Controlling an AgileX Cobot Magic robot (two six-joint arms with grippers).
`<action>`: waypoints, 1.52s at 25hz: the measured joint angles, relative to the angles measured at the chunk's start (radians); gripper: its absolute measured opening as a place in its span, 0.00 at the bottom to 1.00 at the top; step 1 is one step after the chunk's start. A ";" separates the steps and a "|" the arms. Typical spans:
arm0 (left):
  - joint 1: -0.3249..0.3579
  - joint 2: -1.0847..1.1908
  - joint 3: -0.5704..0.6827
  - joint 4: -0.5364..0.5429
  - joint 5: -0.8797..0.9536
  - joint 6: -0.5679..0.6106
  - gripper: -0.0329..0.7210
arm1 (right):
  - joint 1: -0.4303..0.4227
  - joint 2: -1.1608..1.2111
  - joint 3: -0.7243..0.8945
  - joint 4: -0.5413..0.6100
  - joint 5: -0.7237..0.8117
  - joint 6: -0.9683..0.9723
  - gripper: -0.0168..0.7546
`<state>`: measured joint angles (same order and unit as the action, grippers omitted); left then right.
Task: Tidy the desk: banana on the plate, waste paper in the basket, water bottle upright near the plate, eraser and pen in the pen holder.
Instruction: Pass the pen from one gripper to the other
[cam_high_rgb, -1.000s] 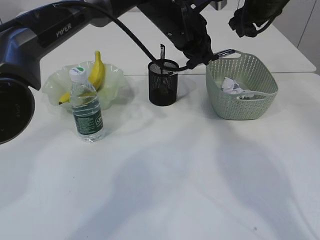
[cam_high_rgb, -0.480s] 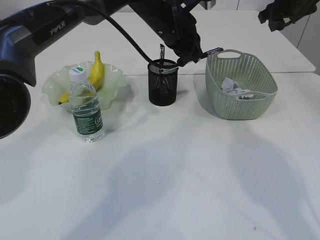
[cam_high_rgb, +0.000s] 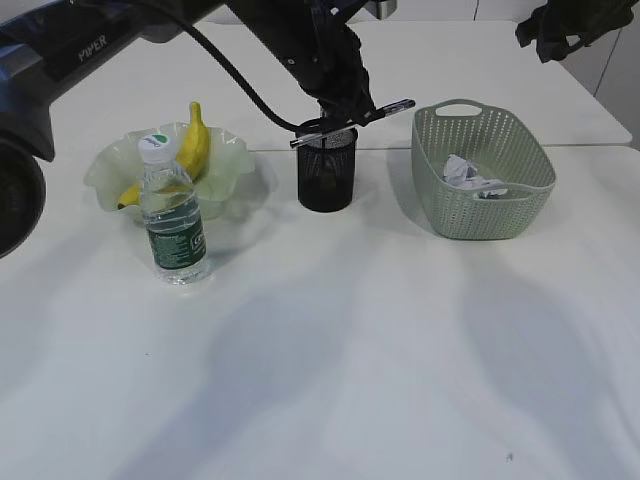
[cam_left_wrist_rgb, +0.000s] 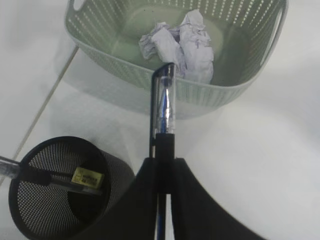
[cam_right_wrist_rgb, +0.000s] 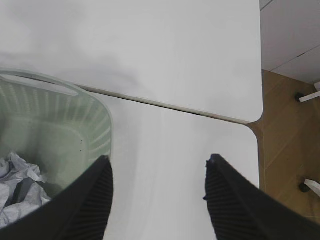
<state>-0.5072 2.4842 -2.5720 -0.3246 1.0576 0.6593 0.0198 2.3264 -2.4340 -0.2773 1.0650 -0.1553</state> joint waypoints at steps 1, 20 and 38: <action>0.005 0.000 0.000 -0.002 0.005 0.000 0.07 | 0.000 0.000 0.000 0.000 0.000 0.000 0.59; 0.117 0.000 0.000 -0.049 0.022 0.000 0.06 | 0.000 0.000 0.000 0.000 0.000 0.001 0.59; 0.125 0.000 0.000 -0.274 -0.108 0.054 0.06 | 0.000 0.000 0.000 0.000 -0.012 0.001 0.59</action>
<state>-0.3827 2.4842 -2.5720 -0.5990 0.9491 0.7131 0.0198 2.3264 -2.4340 -0.2773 1.0532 -0.1546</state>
